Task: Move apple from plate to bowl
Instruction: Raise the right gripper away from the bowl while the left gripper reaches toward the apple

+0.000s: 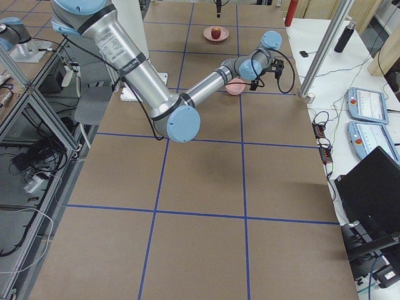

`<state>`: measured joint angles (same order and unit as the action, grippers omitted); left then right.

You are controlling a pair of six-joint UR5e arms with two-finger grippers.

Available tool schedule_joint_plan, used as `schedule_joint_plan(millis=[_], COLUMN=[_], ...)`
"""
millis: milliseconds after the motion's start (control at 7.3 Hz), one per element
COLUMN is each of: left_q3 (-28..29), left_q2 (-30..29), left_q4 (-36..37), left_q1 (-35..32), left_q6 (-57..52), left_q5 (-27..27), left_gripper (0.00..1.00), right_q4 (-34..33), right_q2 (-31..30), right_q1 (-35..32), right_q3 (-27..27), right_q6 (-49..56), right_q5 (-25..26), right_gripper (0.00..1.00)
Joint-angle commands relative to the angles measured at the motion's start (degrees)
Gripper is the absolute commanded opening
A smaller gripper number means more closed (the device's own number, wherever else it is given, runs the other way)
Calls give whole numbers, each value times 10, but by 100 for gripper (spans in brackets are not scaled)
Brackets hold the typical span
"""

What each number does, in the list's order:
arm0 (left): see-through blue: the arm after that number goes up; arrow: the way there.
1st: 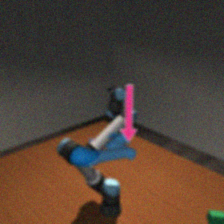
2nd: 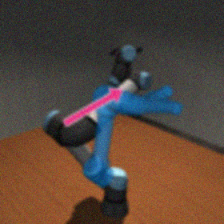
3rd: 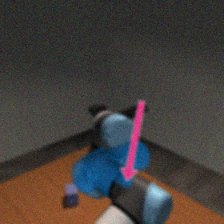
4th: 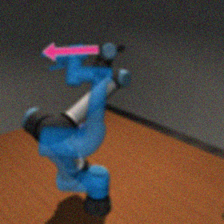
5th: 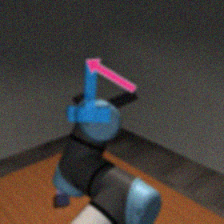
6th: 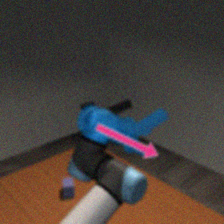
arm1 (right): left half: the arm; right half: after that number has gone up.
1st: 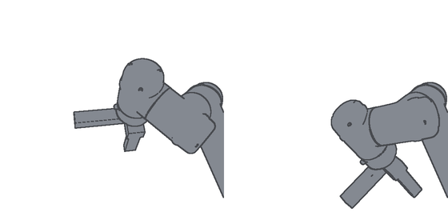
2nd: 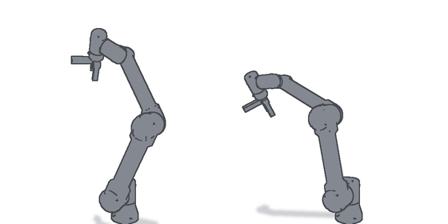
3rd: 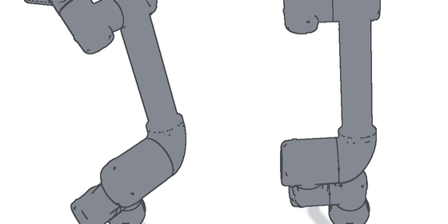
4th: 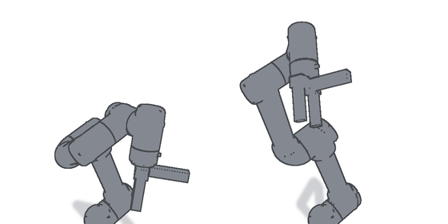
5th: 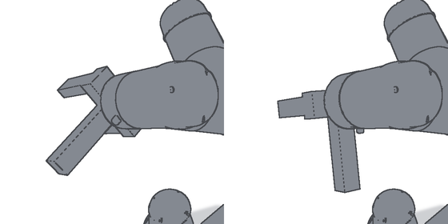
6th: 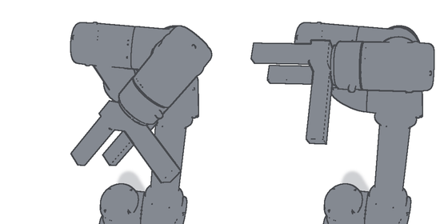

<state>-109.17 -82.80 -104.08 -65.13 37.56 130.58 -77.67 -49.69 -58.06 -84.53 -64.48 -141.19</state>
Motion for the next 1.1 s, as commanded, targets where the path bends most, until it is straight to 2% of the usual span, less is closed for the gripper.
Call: schedule_joint_plan(millis=[0,137,274,958], left_q3=[48,75,79,98], left_q2=[-14,-31,-44,-46], left_q4=[-47,-70,-74,-87], left_q1=[12,12,17,53], left_q6=[9,22,58,71], left_q5=[-11,-10,-9,-23], left_gripper=[98,98,98,98], right_q4=[0,0,0,0], right_q2=[-12,-11,-14,-19], right_q1=[-1,-1,-1,0], right_q3=[-13,-14,-18,-17], right_q6=[1,1,1,1], right_q5=[-1,-1,-1,-1], right_gripper=[100,100,100,100])
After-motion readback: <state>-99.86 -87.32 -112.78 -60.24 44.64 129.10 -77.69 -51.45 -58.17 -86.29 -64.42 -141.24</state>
